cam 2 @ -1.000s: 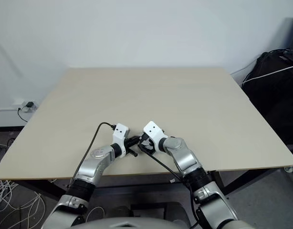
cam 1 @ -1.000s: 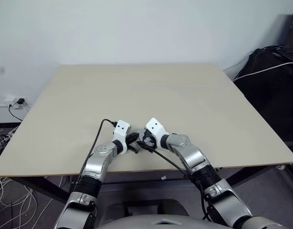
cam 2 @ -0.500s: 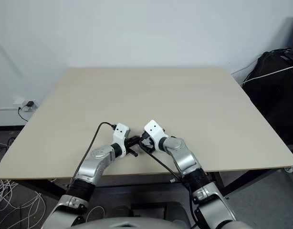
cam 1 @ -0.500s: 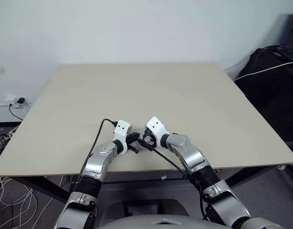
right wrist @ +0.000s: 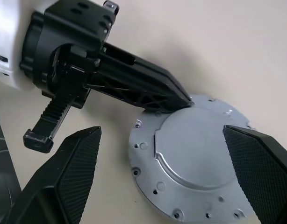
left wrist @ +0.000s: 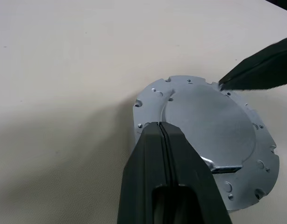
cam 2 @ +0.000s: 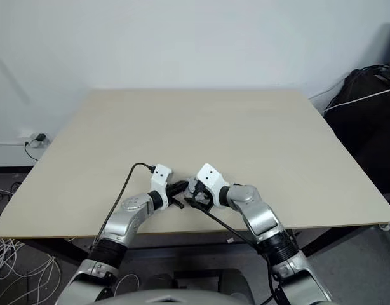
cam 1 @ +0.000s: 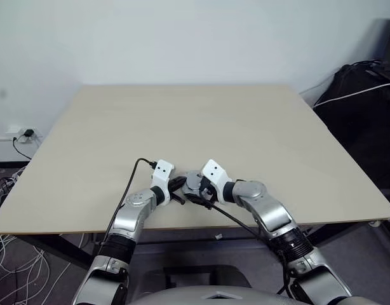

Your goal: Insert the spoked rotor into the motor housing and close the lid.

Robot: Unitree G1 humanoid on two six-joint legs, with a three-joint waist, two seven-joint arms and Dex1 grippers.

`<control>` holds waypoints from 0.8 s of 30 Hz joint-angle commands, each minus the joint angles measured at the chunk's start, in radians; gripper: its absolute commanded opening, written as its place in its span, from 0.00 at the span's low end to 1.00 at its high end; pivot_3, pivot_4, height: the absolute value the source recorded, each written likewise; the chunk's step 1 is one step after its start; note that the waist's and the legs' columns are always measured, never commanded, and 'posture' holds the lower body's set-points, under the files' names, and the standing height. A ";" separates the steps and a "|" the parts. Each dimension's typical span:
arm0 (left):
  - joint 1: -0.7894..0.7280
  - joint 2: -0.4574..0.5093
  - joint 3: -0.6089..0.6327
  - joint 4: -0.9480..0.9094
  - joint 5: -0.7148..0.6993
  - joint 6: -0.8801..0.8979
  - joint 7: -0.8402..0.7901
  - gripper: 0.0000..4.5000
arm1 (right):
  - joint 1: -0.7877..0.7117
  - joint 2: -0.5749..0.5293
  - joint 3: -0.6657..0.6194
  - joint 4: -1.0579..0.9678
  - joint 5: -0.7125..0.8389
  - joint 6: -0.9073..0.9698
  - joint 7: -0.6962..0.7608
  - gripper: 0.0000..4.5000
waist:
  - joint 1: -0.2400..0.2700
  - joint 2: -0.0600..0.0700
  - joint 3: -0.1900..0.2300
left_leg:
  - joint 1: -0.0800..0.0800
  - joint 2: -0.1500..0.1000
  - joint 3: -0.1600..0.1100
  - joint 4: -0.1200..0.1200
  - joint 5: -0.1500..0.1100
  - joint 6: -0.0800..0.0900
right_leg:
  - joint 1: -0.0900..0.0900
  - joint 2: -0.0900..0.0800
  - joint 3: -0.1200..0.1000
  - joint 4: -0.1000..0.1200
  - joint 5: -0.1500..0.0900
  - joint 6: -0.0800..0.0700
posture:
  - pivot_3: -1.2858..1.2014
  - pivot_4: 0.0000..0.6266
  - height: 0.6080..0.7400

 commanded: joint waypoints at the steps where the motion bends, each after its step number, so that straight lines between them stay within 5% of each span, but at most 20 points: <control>1: 0.012 -0.004 -0.012 0.001 0.000 0.008 -0.008 0.00 | -0.001 -0.010 -0.074 -0.059 0.012 0.032 -0.055 0.99 | 0.001 0.000 0.000 | 0.000 0.000 0.000 0.000 0.000 0.000 | 0.000 0.000 0.000 0.000 0.000 0.000 | 0.52 0.00 1.00; 12: 0.015 -0.005 -0.013 0.006 0.001 0.003 -0.010 0.00 | 0.091 0.050 -0.279 -0.142 0.141 0.366 -0.197 0.99 | 0.011 0.000 0.000 | -0.007 -0.001 0.000 0.000 0.000 0.000 | -0.007 0.000 0.000 0.000 0.000 0.000 | 0.52 0.00 1.00; 24: 0.014 -0.005 -0.017 0.006 0.003 0.003 -0.014 0.00 | 0.102 0.259 -0.480 -0.153 0.364 0.548 -0.271 0.99 | 0.005 0.000 0.000 | -0.007 0.000 0.000 0.000 0.000 0.000 | -0.007 0.001 0.000 0.001 0.000 0.000 | 0.52 0.00 1.00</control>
